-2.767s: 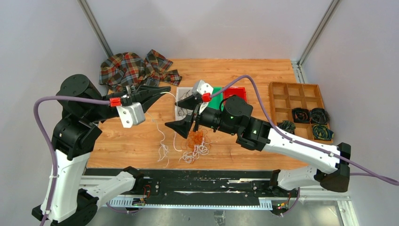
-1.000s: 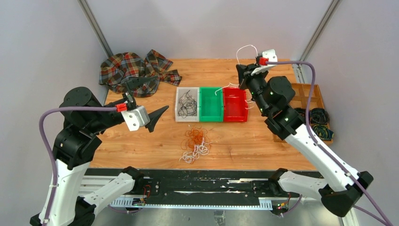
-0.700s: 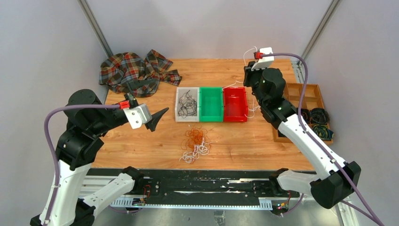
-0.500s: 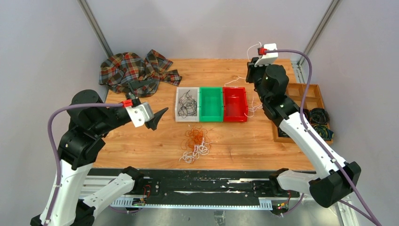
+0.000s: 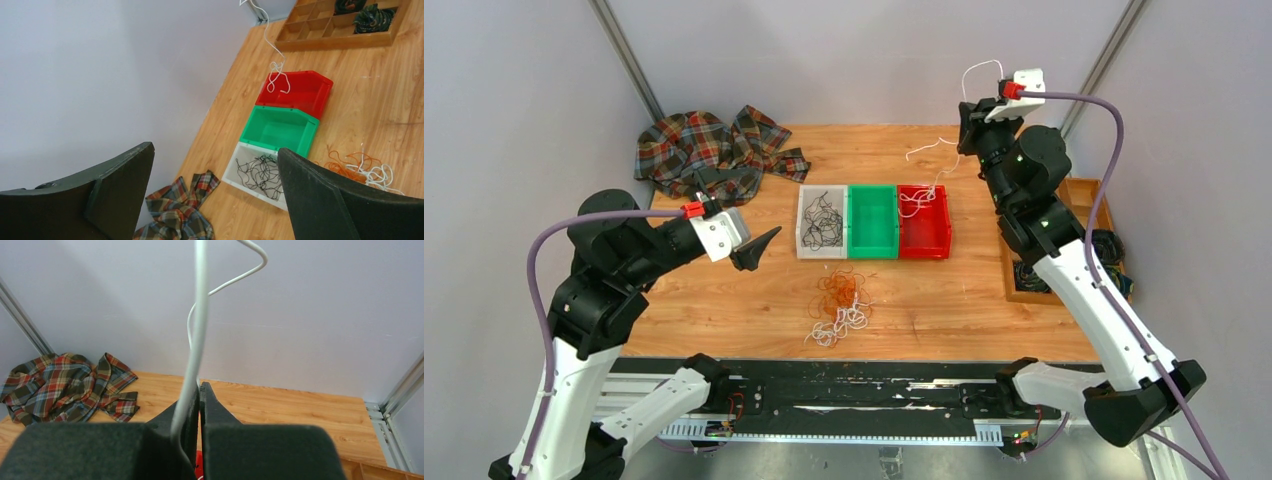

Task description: Untangle the cables

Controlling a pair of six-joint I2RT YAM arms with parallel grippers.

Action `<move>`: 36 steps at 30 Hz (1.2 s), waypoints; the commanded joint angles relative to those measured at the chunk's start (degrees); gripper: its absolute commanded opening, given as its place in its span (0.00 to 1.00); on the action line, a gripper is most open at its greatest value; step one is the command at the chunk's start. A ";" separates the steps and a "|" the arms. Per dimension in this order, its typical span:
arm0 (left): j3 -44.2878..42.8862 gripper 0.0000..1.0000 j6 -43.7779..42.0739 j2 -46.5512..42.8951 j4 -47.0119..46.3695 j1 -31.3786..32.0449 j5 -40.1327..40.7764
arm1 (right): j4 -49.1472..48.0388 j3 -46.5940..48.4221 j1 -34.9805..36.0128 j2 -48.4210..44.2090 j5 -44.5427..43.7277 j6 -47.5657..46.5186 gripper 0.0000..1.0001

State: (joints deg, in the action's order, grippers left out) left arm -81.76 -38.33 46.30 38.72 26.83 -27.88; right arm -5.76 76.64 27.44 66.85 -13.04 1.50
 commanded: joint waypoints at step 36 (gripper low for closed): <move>-1.17 0.98 0.35 -0.96 -0.35 0.26 0.90 | -0.21 -12.21 -1.51 17.15 -11.41 -6.58 0.01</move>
State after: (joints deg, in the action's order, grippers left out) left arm -81.87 -37.95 45.82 38.92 26.83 -27.31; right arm -6.52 66.17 26.85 81.23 -17.63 -2.09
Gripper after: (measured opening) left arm 0.980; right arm 0.013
